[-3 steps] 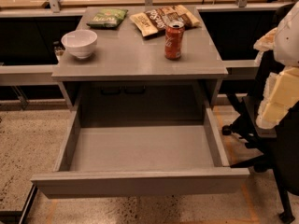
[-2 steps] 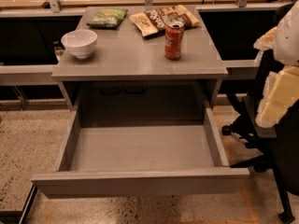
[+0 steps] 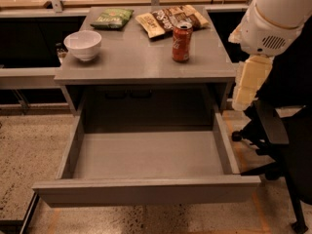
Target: Place coke can into top drawer
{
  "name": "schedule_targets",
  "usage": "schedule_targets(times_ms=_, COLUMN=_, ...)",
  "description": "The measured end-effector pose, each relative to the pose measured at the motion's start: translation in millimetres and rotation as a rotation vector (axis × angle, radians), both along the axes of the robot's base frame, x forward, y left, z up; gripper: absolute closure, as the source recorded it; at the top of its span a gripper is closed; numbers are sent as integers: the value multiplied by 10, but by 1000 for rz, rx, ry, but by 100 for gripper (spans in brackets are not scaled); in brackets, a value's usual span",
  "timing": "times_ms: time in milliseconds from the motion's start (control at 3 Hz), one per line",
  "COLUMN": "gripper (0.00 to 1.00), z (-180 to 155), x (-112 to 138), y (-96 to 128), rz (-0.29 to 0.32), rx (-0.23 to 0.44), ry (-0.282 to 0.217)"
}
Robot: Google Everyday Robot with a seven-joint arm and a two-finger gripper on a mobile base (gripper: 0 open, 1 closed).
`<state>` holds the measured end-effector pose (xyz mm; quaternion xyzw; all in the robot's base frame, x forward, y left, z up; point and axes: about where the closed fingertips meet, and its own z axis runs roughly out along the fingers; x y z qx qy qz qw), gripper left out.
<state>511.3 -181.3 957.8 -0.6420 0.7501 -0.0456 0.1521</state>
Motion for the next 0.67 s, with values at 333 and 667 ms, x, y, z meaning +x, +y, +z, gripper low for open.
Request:
schedule_targets(times_ms=333, gripper=0, z=-259, x=597, y=-31, rz=3, rx=158, ry=68)
schedule_targets(times_ms=667, gripper=0, z=-275, x=998, y=131, rz=18, rx=374, ry=66)
